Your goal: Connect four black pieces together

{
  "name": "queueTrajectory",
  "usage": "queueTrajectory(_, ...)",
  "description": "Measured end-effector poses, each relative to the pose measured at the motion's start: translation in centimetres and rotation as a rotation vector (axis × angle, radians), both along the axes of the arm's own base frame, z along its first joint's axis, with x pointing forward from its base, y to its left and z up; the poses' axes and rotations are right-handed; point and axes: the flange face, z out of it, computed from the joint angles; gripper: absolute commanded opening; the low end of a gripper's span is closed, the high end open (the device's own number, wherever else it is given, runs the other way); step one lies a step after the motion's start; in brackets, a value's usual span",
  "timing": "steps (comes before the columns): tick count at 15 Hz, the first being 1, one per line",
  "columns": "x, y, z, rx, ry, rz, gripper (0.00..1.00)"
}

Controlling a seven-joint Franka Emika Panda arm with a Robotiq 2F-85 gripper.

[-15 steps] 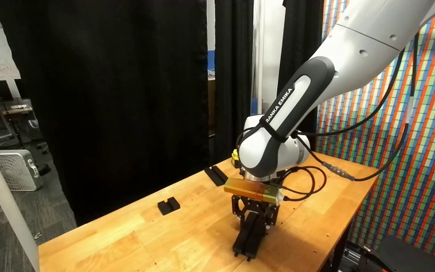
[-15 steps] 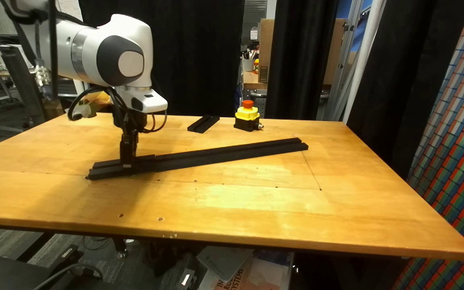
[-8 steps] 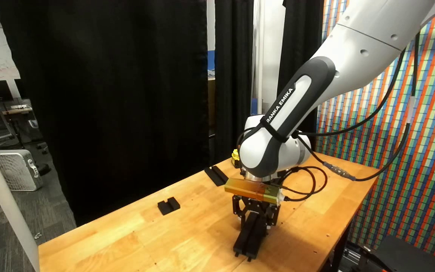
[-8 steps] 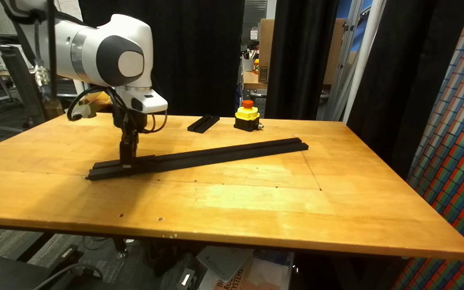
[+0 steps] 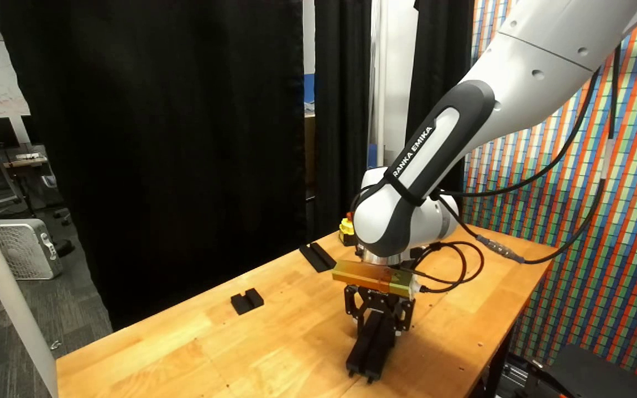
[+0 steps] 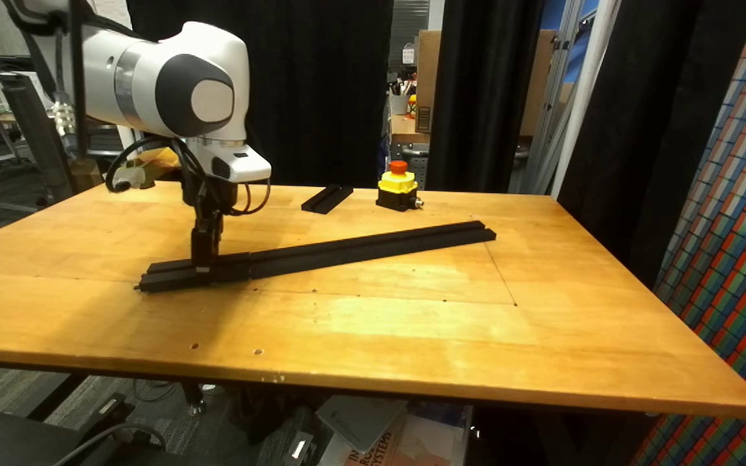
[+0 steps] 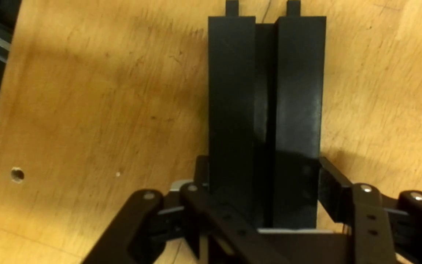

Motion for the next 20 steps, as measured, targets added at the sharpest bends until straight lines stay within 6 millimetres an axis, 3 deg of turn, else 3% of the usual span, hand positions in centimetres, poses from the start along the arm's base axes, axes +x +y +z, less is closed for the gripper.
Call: queueTrajectory(20, 0.3, -2.5, 0.1, 0.042, -0.003, 0.055, 0.45)
